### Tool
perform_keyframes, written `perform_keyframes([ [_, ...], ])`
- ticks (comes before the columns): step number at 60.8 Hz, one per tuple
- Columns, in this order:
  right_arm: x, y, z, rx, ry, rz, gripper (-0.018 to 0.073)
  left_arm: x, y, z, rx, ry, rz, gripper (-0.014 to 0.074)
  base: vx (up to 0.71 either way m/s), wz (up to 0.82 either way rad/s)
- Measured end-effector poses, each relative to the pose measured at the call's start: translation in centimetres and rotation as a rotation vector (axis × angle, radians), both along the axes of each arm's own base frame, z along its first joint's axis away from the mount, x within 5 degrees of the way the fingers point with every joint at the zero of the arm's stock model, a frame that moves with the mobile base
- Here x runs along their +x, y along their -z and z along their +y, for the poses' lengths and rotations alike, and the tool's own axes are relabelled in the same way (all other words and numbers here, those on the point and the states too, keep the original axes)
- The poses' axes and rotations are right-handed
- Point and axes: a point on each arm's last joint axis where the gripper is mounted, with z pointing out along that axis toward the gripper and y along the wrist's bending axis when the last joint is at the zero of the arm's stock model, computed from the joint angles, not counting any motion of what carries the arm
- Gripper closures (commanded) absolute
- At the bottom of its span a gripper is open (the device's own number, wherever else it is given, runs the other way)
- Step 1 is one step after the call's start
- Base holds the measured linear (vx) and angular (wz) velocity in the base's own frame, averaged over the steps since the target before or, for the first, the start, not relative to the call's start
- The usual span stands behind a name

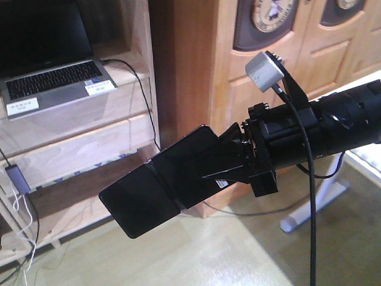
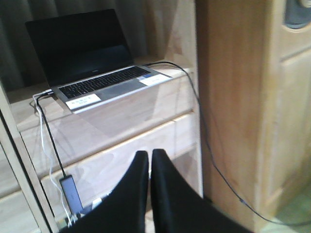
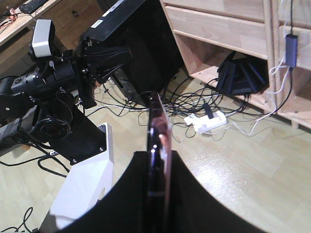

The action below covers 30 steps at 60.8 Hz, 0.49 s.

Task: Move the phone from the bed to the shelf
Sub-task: 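Keep holding the phone while driving toward the wooden shelves, then bring the held phone toward the laptop on the shelf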

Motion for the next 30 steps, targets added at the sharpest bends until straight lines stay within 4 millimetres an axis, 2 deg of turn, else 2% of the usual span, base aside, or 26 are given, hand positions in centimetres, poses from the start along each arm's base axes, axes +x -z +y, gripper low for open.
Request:
perform_keyframes([
  [15, 0.00, 0.00, 0.00, 0.000, 0.000, 0.000, 0.0561, 0.00, 0.00, 0.00, 0.000, 0.000, 0.000, 0.0595, 0.34, 0.18],
  [30, 0.00, 0.01, 0.00, -0.001, 0.000, 0.000, 0.0561, 0.00, 0.00, 0.00, 0.000, 0.000, 0.000, 0.0595, 0.31, 0.35],
])
